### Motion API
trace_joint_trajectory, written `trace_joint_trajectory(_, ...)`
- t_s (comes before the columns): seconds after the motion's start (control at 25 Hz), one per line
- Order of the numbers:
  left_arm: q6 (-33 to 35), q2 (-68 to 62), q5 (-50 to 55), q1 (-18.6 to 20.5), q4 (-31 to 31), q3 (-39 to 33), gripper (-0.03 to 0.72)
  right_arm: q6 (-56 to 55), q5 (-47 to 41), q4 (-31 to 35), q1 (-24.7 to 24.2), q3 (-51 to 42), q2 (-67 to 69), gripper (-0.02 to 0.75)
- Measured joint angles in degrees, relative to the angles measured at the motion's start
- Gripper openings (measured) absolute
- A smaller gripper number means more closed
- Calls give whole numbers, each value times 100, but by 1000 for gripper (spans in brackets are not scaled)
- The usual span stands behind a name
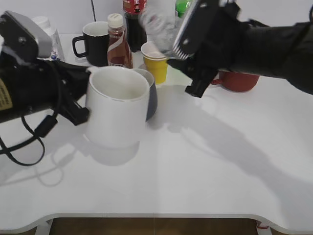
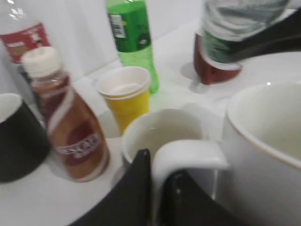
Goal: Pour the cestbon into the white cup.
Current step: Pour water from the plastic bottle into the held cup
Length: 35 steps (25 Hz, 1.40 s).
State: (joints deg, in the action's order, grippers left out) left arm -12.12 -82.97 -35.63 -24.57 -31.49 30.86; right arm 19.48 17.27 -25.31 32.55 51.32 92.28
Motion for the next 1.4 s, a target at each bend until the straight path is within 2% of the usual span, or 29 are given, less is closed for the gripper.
trace_joint_trajectory(0.2,0,0,77,-163,67,0,36,1401,-72,-35,358,69,-2,470)
trace_joint_trajectory(0.52,0,0,102,-169,-3,0,36,3051,-122,136,390,69,44,470)
trace_joint_trajectory(0.72,0,0,107,-169,-122,0,36,4652,39,1284,395,69,105,470)
trace_joint_trajectory(0.88,0,0,107,-169,-182,0,36,5979,660,2204,395,69,105,470)
trace_joint_trajectory(1.04,0,0,107,-169,-185,0,36,6538,981,2435,395,69,105,470)
trace_joint_trajectory(1.4,0,0,107,-169,-185,0,36,7291,1566,2475,399,69,105,470)
